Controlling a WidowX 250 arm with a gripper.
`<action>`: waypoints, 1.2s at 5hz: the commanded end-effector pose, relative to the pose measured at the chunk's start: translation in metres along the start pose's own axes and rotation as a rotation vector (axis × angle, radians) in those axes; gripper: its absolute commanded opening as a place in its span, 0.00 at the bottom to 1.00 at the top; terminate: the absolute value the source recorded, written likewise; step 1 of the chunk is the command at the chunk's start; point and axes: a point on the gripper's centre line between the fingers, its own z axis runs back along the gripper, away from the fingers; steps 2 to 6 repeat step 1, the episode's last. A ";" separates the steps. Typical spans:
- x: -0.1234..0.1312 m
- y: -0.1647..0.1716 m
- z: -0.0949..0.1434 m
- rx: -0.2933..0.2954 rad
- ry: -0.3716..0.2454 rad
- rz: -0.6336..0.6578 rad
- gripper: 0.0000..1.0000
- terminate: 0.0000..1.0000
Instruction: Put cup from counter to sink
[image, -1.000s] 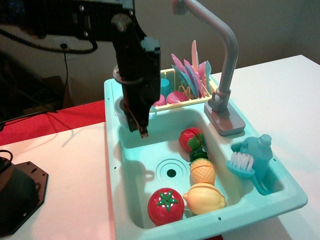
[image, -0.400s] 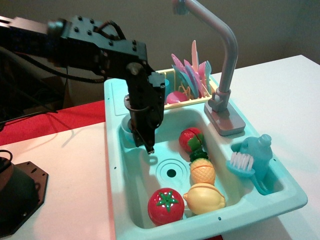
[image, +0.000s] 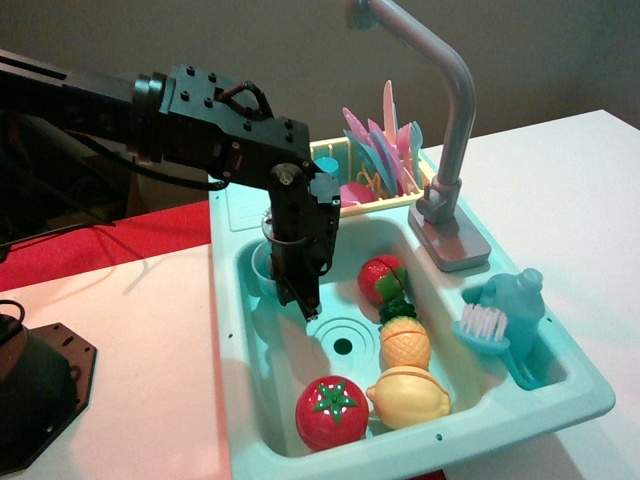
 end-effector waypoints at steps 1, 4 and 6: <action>0.004 0.002 0.014 -0.008 -0.027 0.033 0.00 1.00; 0.004 0.002 0.014 -0.008 -0.027 0.033 0.00 1.00; 0.004 0.002 0.014 -0.008 -0.027 0.033 0.00 1.00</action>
